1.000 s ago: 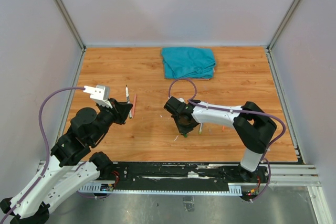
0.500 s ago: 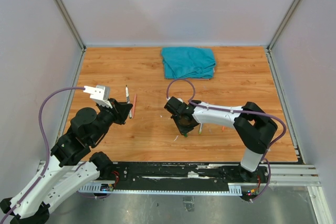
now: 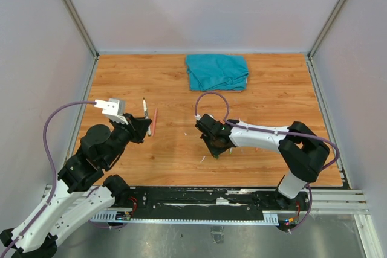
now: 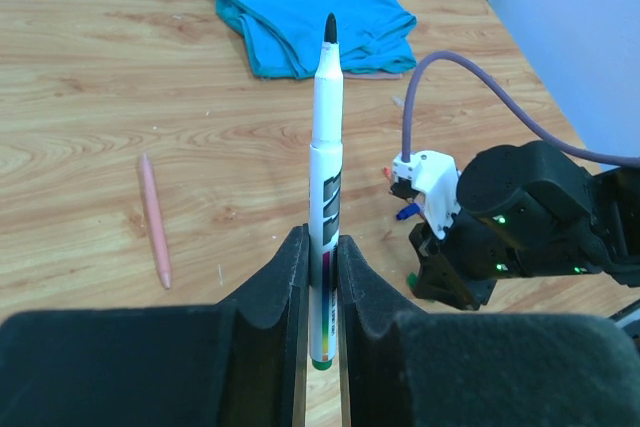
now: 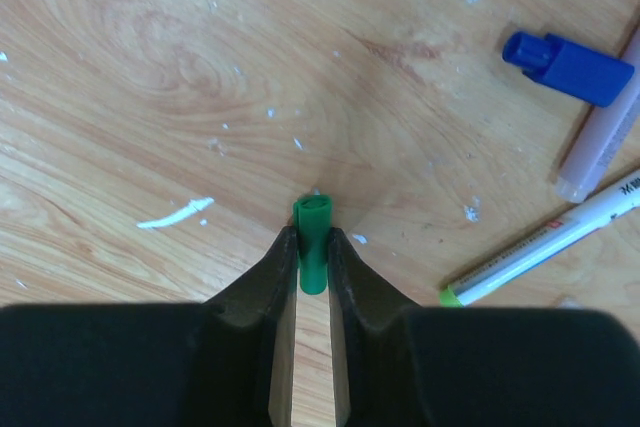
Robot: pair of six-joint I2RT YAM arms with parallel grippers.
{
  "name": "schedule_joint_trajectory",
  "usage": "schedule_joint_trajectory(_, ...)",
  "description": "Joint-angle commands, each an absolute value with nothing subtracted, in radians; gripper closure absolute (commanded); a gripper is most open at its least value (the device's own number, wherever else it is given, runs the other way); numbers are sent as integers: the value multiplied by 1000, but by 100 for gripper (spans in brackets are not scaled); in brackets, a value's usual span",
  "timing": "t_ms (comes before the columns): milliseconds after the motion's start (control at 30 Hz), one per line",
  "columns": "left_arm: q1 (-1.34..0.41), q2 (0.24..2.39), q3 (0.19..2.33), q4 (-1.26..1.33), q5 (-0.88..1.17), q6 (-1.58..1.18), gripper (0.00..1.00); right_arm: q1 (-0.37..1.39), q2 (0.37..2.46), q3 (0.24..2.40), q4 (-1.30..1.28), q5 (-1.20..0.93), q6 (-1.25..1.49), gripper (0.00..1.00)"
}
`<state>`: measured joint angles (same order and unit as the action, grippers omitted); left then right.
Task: Insert the pens into the pen caps
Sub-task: Insert the pen cap onto the pen.
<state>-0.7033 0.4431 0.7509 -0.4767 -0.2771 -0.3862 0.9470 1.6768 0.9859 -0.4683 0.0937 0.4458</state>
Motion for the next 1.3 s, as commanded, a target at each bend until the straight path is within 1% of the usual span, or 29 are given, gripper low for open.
schedule_joint_trajectory(0,-701,442,750,-464,-308,-390,100,933,1631,909,-470,84,379,99)
schedule_joint_trajectory(333,-701,531,756,-453,-288,-381,100,890,1455,829,-346,17,360,99)
schedule_joint_trajectory(433,-701,557,753,-455,-317,-402,99,832,1430,806,-334,-6,398,99)
schedule_joint_trajectory(633,-701,586,729,-412,-319,-409,100,689,1358,701,-200,-194,462,99)
schedule_joint_trajectory(833,-701,597,686,-344,-265,-418,99,686,1242,664,-190,-92,468,99)
schedule_joint_trajectory(1100,-702,634,611,-214,-159,-469,99,685,991,493,20,66,480,99)
schedule_joint_trajectory(1267,-710,663,554,-111,-83,-522,100,677,926,500,-21,58,435,99)
